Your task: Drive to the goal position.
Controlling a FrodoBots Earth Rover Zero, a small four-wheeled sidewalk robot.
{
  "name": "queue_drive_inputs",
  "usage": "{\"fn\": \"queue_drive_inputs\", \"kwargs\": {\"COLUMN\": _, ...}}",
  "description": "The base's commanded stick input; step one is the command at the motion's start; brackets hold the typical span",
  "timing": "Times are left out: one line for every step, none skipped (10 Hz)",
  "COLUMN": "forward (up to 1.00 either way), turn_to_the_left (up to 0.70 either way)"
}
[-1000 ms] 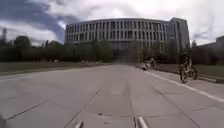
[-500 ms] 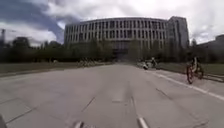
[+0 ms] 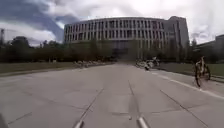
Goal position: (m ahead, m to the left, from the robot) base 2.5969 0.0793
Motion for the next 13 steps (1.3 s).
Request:
{"fn": "queue_drive_inputs", "kwargs": {"forward": 0.7, "turn_to_the_left": 0.0}}
{"fn": "queue_drive_inputs", "kwargs": {"forward": 0.7, "turn_to_the_left": 0.0}}
{"fn": "queue_drive_inputs", "kwargs": {"forward": 0.7, "turn_to_the_left": 0.0}}
{"fn": "queue_drive_inputs", "kwargs": {"forward": 0.7, "turn_to_the_left": 0.0}}
{"fn": "queue_drive_inputs", "kwargs": {"forward": 0.7, "turn_to_the_left": 0.0}}
{"fn": "queue_drive_inputs", "kwargs": {"forward": 0.7, "turn_to_the_left": 0.0}}
{"fn": "queue_drive_inputs", "kwargs": {"forward": 0.7, "turn_to_the_left": 0.0}}
{"fn": "queue_drive_inputs", "kwargs": {"forward": 0.7, "turn_to_the_left": 0.0}}
{"fn": "queue_drive_inputs", "kwargs": {"forward": 0.7, "turn_to_the_left": 0.0}}
{"fn": "queue_drive_inputs", "kwargs": {"forward": 0.7, "turn_to_the_left": 0.0}}
{"fn": "queue_drive_inputs", "kwargs": {"forward": 0.7, "turn_to_the_left": 0.0}}
{"fn": "queue_drive_inputs", "kwargs": {"forward": 0.7, "turn_to_the_left": 0.0}}
{"fn": "queue_drive_inputs", "kwargs": {"forward": 0.7, "turn_to_the_left": 0.0}}
